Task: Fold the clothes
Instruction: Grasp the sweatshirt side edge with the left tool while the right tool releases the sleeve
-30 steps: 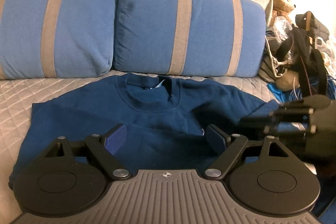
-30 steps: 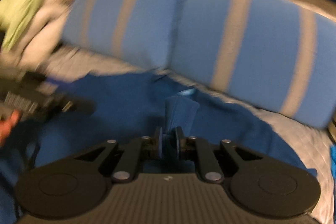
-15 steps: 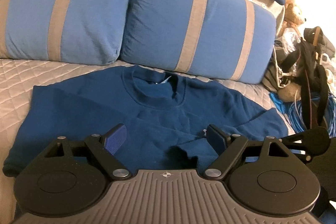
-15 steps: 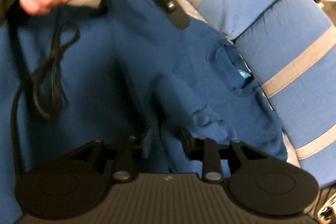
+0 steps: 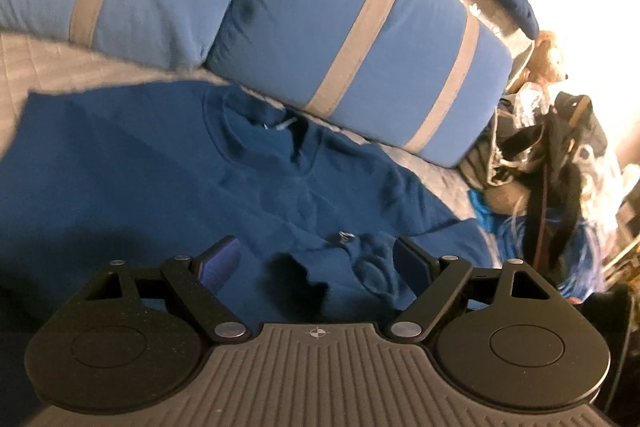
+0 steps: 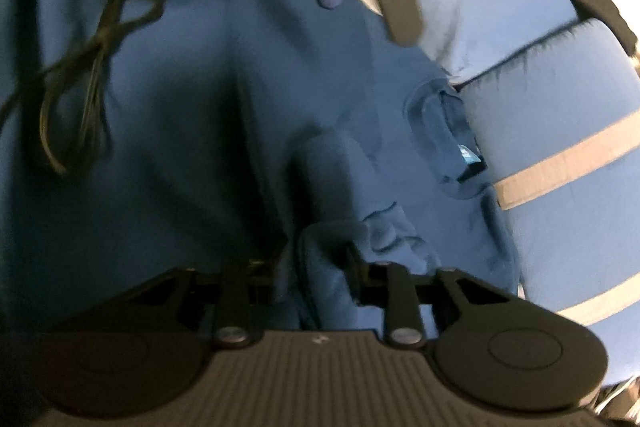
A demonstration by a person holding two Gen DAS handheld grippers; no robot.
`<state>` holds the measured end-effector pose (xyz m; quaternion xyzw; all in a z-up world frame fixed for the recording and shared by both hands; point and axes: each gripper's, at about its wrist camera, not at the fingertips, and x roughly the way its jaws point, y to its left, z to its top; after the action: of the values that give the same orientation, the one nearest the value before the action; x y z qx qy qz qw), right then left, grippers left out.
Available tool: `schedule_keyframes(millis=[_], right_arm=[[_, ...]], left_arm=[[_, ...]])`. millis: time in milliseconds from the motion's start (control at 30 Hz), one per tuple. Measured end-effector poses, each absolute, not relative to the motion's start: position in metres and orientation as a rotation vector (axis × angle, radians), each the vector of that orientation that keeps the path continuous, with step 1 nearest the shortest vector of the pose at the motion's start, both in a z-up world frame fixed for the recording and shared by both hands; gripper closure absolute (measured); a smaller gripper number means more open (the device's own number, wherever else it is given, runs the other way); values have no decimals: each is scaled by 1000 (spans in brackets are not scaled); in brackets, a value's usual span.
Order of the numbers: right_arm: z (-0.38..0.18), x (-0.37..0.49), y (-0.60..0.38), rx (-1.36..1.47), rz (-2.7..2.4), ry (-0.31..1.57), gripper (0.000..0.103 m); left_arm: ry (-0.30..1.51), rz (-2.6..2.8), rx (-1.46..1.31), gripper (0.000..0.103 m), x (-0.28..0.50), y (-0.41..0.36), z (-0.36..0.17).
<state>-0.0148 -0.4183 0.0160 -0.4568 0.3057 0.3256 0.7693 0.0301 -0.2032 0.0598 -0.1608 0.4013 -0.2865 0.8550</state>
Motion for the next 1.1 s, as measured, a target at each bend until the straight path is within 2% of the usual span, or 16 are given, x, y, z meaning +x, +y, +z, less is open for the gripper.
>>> schedule_keyframes(millis=[100, 467, 833, 933, 1000, 1033, 1100], right_arm=[[23, -11, -423, -931, 701, 655, 90], [64, 25, -481, -389, 686, 704, 94], [66, 21, -495, -315, 685, 647, 94], [66, 13, -495, -352, 691, 614, 94], [66, 7, -494, -391, 703, 588, 94], [65, 4, -492, -411, 710, 575, 94], [64, -3, -490, -459, 725, 546, 94]], left_arm=[[898, -632, -429, 19, 36, -200, 53], [1152, -640, -754, 19, 63, -211, 26], [1319, -572, -1146, 19, 90, -230, -29], [1334, -536, -1261, 22, 93, -231, -46], [1326, -528, -1308, 46, 94, -230, -51], [1324, -518, -1312, 51, 94, -229, -52], [1325, -513, -1303, 69, 95, -229, -52]])
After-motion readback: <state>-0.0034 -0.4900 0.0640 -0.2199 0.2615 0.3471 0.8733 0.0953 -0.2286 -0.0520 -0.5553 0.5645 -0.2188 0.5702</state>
